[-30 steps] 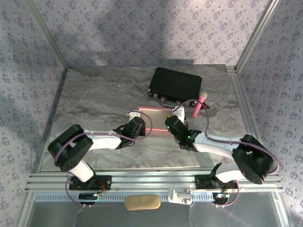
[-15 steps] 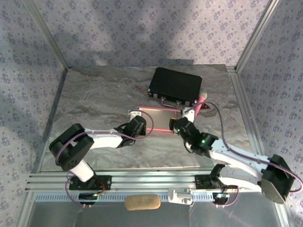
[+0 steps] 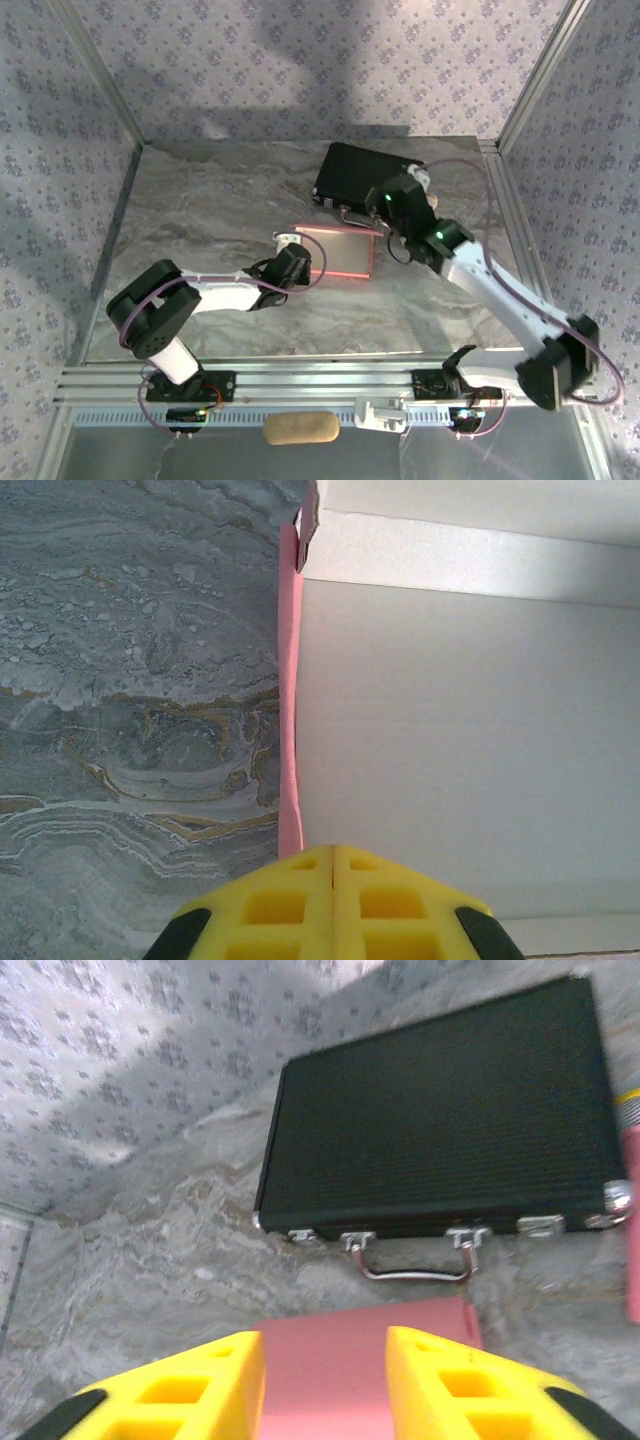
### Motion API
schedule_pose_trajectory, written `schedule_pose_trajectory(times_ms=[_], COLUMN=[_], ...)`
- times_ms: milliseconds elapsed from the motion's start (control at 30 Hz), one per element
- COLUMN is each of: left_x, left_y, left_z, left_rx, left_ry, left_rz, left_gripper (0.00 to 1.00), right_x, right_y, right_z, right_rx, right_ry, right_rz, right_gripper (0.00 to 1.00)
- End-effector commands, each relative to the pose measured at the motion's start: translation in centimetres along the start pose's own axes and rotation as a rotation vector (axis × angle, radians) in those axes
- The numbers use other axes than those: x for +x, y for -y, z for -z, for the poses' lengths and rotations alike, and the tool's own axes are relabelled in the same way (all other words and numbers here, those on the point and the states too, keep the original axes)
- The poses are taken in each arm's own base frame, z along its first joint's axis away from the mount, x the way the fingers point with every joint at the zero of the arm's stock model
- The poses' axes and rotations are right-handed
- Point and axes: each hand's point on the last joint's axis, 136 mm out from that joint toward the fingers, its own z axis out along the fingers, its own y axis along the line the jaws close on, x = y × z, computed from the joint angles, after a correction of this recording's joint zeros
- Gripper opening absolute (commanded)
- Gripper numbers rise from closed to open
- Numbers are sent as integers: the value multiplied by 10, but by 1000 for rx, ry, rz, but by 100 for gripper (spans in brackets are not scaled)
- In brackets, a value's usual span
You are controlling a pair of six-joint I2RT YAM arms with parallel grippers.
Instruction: Fold the paper box
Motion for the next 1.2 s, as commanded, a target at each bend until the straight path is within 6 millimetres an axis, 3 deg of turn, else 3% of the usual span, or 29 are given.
schedule_pose_trajectory(times_ms=[0,167,300,600,667,1167], left_x=[-1,-2,-1,-4,-5,-6], left_y=[7,7,7,10,10,13], left_z=[-1,-1,-2,-2,0,1], left_rx=[3,6,5,12,17,37], left_ry=[-4,-1,-1,6,9,9], left_rz=[-13,-11,-13,-11,-6,16], left_gripper=[3,4,4,5,5,5], right_x=[25,58,87,115,124,136], right_y=[-14,-19,-9,12,25,25], right_z=[-26,-65,-86,-91,-92,-92], right_rx=[17,38,73,119,142,201], right_ry=[-143,-221,-294,-315,-333,-229], right_rz=[20,47,77,103,112,299], right_gripper=[33,31,27,25,25,24])
